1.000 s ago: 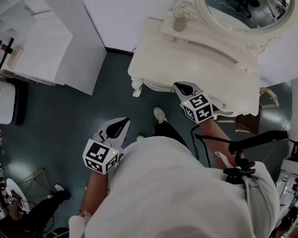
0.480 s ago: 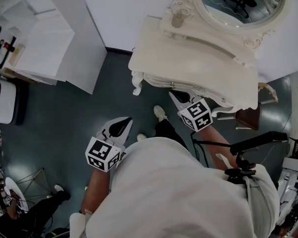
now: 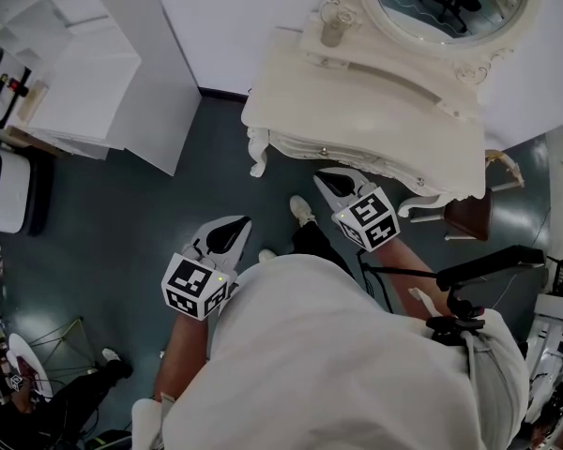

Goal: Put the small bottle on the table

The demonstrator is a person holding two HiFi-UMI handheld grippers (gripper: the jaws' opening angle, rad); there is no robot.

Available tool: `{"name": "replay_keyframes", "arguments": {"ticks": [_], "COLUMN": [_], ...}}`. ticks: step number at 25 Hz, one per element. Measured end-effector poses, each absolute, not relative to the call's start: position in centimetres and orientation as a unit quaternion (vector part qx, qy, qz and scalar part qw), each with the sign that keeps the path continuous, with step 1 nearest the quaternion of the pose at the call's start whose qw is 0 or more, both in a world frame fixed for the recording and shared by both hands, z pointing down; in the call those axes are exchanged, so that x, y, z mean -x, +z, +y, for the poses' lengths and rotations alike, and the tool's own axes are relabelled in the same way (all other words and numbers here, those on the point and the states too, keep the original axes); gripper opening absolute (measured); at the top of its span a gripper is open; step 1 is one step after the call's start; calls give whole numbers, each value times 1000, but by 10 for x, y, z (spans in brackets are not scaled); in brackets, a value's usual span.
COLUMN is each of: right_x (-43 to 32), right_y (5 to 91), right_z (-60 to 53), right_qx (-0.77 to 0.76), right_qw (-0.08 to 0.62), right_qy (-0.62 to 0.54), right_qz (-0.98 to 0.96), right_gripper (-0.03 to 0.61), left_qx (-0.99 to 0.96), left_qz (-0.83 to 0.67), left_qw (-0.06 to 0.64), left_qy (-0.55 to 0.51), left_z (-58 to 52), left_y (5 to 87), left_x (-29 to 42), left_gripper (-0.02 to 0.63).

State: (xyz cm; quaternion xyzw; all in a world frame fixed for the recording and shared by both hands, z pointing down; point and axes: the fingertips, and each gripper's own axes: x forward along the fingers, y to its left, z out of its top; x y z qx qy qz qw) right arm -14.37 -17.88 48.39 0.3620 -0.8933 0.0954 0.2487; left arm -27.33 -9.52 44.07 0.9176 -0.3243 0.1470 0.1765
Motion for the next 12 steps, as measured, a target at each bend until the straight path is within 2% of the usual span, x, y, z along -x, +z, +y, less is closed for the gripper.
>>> {"name": "replay_keyframes", "arguments": {"ticks": [12], "right_x": [161], "right_y": [484], "right_z": [-163], "right_qx": [-347], "right_qw": [250], "right_qy": [89], "right_qz": [-900], "right_gripper": [1], "left_qx": [-915], "left_qz": [-334], "left_qw": [177], "left_qy": [143], "left_z": [-81], "left_y": [443], "left_x": [285], "left_gripper": [3]}}
